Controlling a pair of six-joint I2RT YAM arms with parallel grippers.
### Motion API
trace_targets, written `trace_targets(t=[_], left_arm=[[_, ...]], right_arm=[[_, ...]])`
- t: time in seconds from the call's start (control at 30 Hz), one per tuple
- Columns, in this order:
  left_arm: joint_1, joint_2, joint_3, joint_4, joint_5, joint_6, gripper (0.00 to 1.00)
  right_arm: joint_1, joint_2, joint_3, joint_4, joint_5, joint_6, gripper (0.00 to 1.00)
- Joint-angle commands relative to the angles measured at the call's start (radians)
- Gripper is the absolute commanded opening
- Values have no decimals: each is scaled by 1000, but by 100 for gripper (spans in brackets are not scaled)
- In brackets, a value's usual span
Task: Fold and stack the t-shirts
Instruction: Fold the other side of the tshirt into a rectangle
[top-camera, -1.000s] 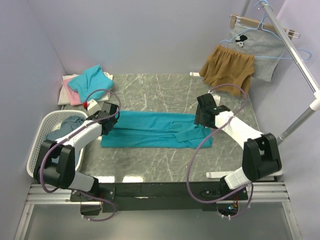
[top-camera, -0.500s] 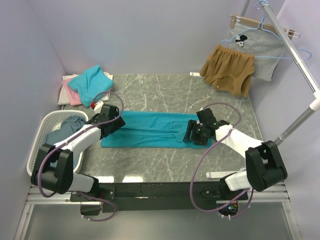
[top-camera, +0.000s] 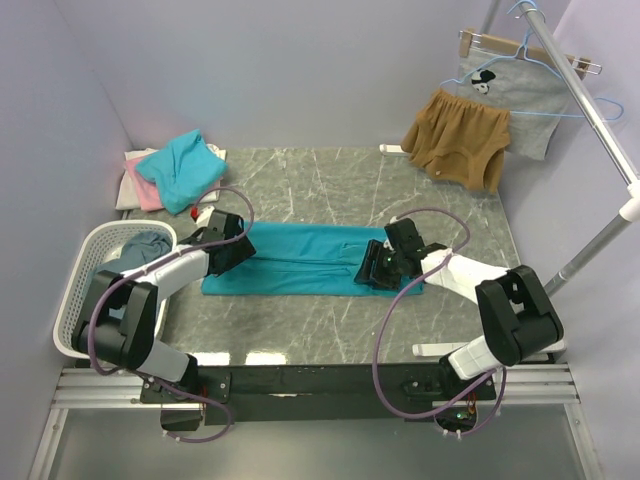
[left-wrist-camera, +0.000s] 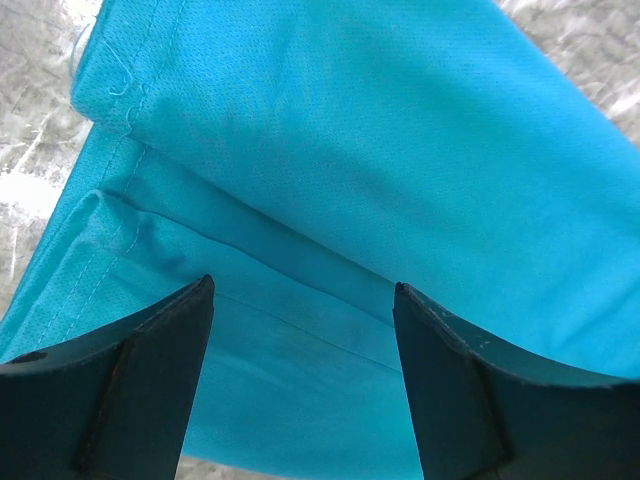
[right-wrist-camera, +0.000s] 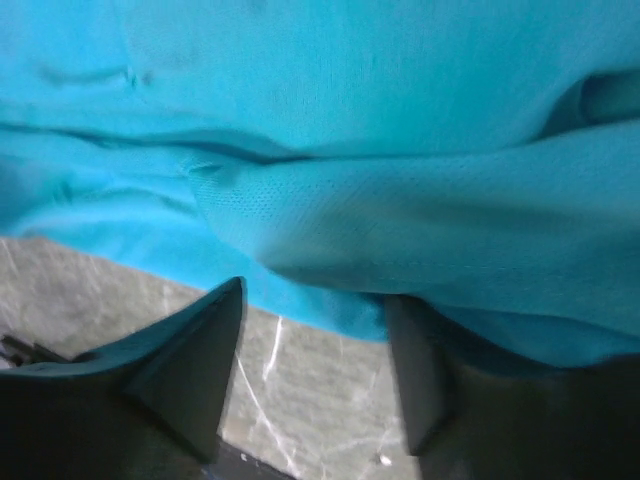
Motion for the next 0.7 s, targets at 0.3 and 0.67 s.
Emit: trace_targets(t=[0.3, 0.67], left_arm=[[-6, 55, 71, 10, -20, 23, 77], [-6, 91, 86, 13, -14, 37, 77]], right_arm=[[6, 9, 77, 37, 82, -38, 19], [5, 165, 348, -50, 154, -107, 10]])
